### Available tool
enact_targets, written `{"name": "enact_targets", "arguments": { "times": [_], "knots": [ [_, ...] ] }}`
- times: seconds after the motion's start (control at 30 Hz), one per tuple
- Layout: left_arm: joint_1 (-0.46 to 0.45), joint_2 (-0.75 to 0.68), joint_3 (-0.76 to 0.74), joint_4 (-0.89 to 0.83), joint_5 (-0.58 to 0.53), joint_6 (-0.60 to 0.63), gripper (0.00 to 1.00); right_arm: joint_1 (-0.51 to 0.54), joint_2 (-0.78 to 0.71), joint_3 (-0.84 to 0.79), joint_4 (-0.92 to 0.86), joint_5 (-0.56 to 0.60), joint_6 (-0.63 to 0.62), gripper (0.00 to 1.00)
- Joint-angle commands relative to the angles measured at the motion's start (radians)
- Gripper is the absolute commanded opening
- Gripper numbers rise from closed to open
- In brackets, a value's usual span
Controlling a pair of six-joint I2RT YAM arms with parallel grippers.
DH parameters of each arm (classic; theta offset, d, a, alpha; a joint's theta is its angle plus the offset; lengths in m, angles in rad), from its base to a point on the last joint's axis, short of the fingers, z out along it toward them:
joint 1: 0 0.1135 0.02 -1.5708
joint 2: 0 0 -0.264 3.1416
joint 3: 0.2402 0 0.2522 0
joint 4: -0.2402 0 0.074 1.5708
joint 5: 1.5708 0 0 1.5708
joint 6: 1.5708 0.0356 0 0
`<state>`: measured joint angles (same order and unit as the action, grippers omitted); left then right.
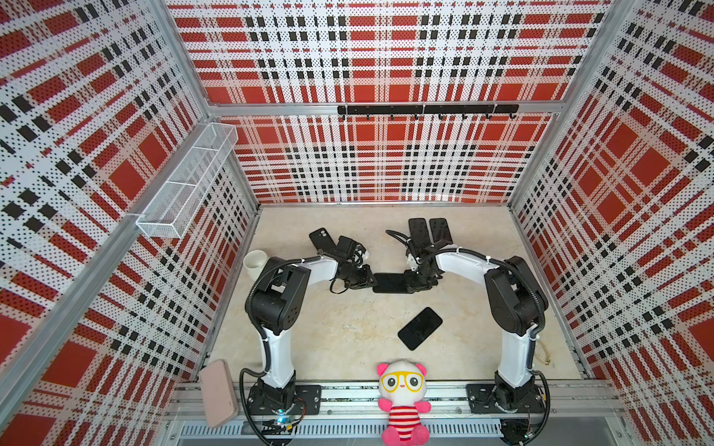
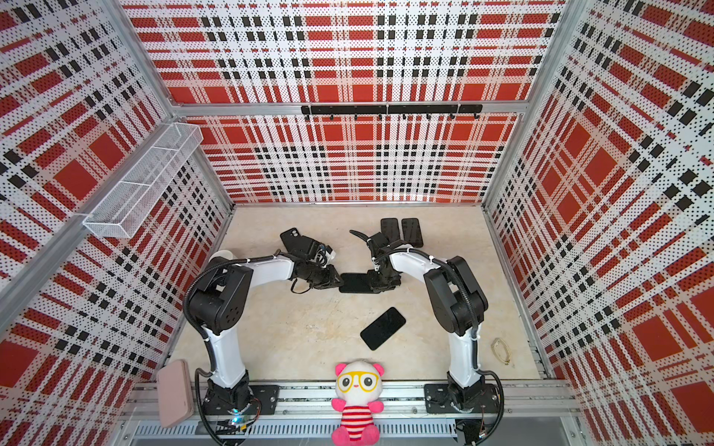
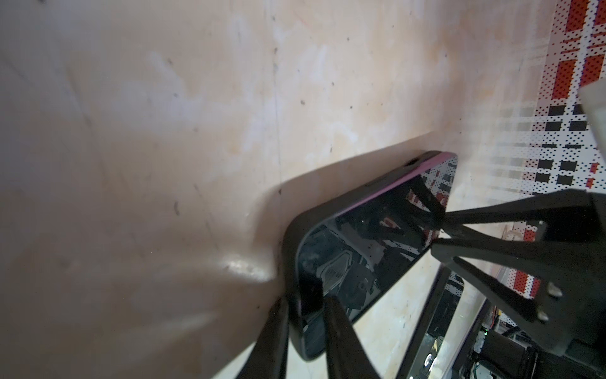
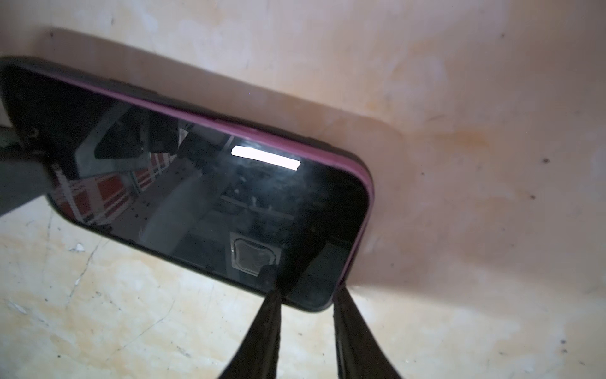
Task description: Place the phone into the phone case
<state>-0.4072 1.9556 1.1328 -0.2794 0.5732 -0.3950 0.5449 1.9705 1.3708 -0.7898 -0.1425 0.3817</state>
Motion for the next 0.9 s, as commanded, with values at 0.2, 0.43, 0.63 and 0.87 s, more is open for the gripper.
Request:
{"name": "enact_targets", "arguments": {
  "times": [0.2,0.43,0.63,0.87],
  "knots": [
    [0.017,0.001,0.019,-0.021,-0.004,0.021,0.24,-0.045,-0.034,0.044,-0.144,0.043,-0.082,0.37],
    [0.042,-0.012,0.021,-0.011,-0.02,0.051,0.33,-0.097,-0.035,0.078,-0.087,-0.095,-0.137,0.34],
    [0.044,0.001,0.021,-0.004,-0.021,0.05,0.4,-0.129,0.009,0.142,-0.067,-0.134,-0.161,0.3],
    [0.042,0.011,0.02,0.008,-0.033,0.038,0.36,-0.138,0.096,0.234,-0.101,-0.115,-0.193,0.28]
  ]
}}
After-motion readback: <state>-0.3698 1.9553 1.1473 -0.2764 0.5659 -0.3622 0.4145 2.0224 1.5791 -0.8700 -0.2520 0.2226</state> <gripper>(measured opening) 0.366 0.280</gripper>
